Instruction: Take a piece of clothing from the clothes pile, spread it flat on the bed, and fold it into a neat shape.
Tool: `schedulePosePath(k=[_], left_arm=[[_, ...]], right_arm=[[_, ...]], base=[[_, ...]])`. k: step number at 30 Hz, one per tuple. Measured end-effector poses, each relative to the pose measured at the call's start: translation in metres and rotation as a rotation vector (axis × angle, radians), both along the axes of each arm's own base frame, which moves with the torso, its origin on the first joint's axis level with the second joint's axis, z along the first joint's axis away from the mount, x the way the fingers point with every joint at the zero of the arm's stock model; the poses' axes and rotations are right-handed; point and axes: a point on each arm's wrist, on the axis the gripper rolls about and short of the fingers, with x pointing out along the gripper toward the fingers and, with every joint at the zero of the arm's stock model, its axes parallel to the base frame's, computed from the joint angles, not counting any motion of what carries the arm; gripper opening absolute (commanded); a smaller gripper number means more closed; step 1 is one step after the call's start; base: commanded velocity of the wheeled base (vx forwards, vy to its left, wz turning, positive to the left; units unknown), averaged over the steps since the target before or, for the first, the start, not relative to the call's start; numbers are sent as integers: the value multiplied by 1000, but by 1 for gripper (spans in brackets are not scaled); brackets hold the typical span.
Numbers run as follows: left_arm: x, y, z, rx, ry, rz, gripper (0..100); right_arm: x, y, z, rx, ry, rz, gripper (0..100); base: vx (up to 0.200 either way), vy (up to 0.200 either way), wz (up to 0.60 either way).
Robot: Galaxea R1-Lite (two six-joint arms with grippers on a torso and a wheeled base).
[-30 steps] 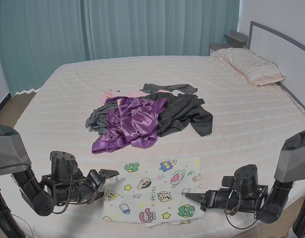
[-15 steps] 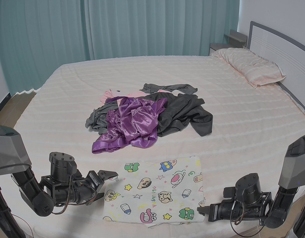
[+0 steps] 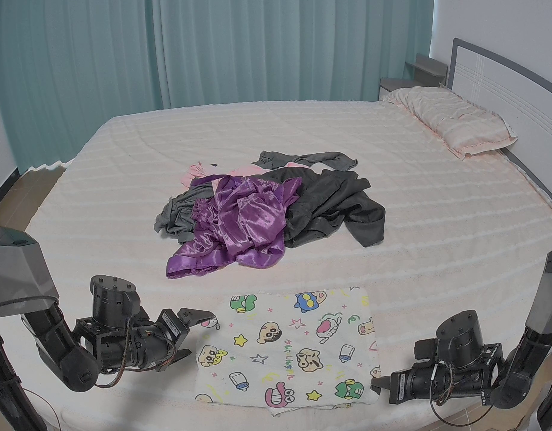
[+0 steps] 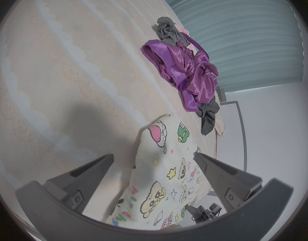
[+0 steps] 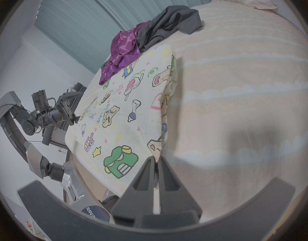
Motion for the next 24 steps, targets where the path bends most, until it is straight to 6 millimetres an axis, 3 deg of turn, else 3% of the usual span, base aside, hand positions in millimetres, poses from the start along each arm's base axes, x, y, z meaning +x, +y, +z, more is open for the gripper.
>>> schedulePosePath(k=[11,18,24], left_arm=[[0,0,0,0,0,-1,100],[1,0,0,0,0,0,100],[1,0,-1,0,1,0,100]], right_arm=[[11,0,7,29,-49,-26,100],[58,5,27,133,-170,-124,100],[101,8,18,163,-203,-188,100]], base=[[0,0,0],[0,0,0],[0,0,0]])
